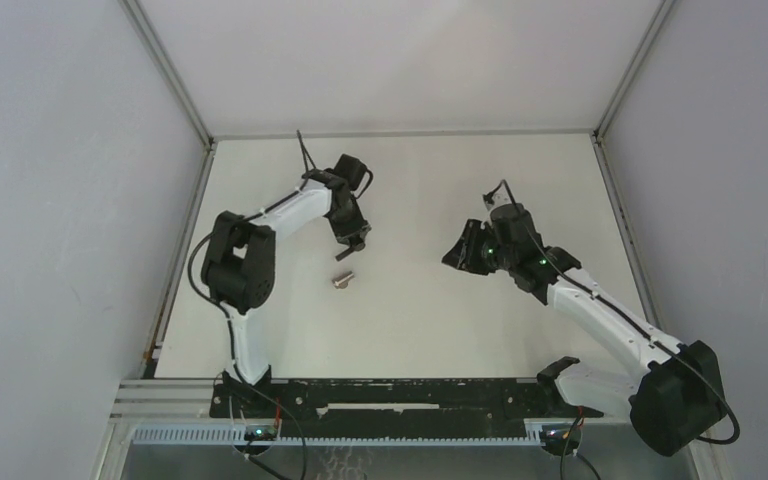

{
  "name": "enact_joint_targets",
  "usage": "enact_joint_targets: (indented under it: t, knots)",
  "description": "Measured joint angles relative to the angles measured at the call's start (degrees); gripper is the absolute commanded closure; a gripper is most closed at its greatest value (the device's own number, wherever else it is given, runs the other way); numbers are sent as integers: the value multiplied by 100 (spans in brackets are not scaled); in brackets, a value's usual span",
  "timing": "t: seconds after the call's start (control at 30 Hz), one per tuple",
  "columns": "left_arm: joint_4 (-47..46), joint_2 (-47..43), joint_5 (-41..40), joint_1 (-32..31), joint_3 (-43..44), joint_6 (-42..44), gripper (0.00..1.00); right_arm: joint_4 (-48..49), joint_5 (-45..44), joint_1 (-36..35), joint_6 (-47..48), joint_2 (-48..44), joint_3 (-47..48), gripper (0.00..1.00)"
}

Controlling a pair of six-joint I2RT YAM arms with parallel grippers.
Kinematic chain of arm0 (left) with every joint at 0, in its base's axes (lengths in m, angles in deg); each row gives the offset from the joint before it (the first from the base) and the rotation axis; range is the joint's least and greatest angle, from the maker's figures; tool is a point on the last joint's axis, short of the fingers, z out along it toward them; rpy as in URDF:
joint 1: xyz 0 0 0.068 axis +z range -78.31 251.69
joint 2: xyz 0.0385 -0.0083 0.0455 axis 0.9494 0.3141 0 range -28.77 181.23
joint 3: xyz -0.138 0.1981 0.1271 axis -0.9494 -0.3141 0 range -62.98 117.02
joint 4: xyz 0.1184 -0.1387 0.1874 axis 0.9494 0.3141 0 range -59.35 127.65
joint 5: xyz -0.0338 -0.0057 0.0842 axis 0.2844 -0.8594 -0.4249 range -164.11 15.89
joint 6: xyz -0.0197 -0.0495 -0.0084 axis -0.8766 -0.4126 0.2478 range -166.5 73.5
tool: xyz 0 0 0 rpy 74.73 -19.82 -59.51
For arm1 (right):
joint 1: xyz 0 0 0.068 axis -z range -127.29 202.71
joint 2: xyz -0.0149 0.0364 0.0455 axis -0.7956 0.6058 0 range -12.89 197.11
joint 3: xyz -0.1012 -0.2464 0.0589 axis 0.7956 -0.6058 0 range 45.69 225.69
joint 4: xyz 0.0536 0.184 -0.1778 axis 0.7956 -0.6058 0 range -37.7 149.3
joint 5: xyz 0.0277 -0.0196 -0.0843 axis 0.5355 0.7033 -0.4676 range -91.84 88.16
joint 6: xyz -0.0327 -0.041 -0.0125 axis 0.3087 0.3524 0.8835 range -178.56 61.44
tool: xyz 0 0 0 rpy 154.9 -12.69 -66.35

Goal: Install the water faucets

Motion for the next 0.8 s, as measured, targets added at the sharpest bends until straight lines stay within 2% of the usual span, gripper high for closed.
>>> enact_joint_targets:
  t: [0.03, 0.1, 0.27, 0.4, 0.53, 0.8]
  knots:
    - [-72, -160, 129, -9, -28, 101, 100, 4, 72, 103, -63, -28, -7, 51]
    - [-389, -660, 448, -22, -245, 297, 100, 20, 232, 306, -258, -125, -44, 41]
    - [-1390, -2199, 1486, -87, -1049, 686, 100, 249, 721, 651, -824, -466, -146, 37]
    - [-2065, -2916, 2159, -293, -1491, 1128, 100, 680, 1141, 758, -1346, -562, -144, 35]
    - [-2332, -3010, 2603, -647, -1720, 1670, 100, 1099, 1499, 774, -1790, -446, -144, 33]
    - [-2345, -3023, 2905, -1316, -1864, 2597, 100, 1419, 1644, 772, -2247, -289, -144, 29]
